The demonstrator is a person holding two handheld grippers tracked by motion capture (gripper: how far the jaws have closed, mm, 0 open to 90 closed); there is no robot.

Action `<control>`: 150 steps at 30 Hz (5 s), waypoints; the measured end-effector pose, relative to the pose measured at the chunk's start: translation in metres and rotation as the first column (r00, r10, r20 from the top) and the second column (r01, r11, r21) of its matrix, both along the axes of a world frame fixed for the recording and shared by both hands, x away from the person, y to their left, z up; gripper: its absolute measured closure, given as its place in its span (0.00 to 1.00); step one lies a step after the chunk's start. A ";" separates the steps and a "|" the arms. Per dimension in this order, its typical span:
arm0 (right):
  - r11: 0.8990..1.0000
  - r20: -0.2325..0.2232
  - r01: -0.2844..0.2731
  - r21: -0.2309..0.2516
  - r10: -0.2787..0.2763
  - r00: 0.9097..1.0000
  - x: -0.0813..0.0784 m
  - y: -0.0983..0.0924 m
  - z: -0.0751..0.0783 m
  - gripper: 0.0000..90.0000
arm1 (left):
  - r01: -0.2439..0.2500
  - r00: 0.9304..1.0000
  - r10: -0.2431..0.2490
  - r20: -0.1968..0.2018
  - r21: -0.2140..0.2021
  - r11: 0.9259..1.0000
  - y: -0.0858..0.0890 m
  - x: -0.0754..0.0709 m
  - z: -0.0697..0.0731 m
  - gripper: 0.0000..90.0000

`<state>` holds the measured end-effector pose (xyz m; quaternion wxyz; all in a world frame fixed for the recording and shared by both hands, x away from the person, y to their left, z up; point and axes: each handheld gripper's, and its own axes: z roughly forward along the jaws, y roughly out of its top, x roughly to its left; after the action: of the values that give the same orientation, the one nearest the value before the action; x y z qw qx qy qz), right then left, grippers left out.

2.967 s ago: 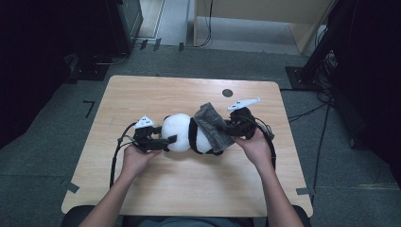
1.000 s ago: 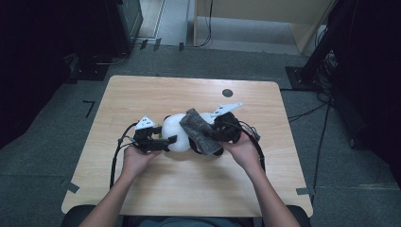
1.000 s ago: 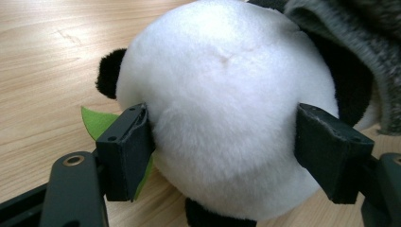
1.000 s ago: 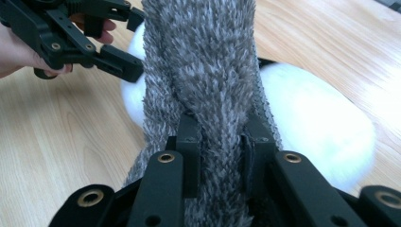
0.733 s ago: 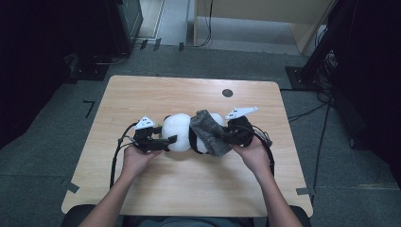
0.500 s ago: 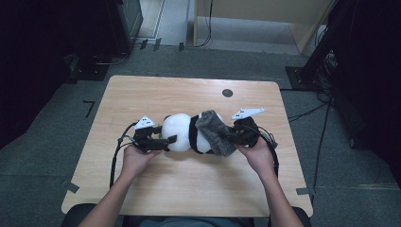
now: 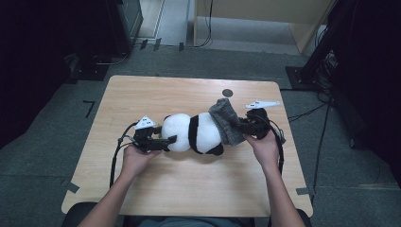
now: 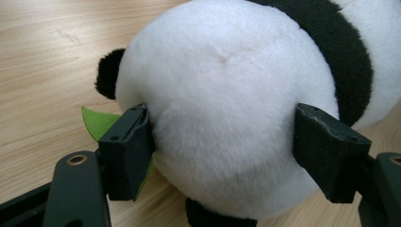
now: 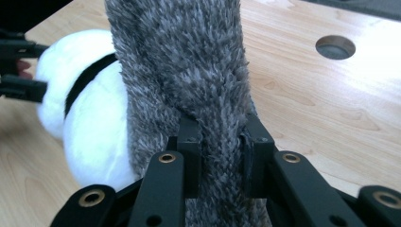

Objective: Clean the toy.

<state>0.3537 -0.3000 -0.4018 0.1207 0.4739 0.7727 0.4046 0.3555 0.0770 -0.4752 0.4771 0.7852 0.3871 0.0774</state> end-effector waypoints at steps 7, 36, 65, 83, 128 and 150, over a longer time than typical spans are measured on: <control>1.000 -0.040 0.018 -0.022 -0.019 0.999 0.009 0.008 -0.017 0.82 | -0.003 1.000 0.003 0.002 0.000 1.000 -0.001 -0.001 0.000 0.28; 0.995 -0.218 0.028 -0.100 -0.049 0.975 0.025 0.025 -0.081 0.84 | -0.004 1.000 0.004 -0.001 -0.006 1.000 0.000 0.000 0.000 0.28; 0.998 -0.017 0.063 0.024 -0.063 0.998 -0.008 -0.011 0.015 0.84 | -0.003 1.000 0.003 0.002 -0.001 1.000 -0.001 0.000 0.000 0.28; 0.999 -0.081 0.037 0.027 -0.035 0.996 0.015 0.012 -0.021 0.84 | -0.008 1.000 0.008 0.000 -0.013 1.000 -0.002 0.002 0.000 0.28; 0.995 -0.264 0.034 -0.092 -0.057 0.963 0.028 0.018 -0.079 0.85 | 0.004 1.000 -0.004 -0.015 -0.019 1.000 0.001 0.005 -0.001 0.29; 0.999 -0.004 0.012 0.046 -0.012 1.000 -0.009 0.005 0.027 0.85 | -0.002 1.000 0.002 -0.016 -0.004 1.000 -0.002 0.004 0.002 0.32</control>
<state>0.3450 -0.2950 -0.3752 0.1106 0.4819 0.7606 0.4207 0.3593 0.0748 -0.4730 0.4753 0.7846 0.3917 0.0710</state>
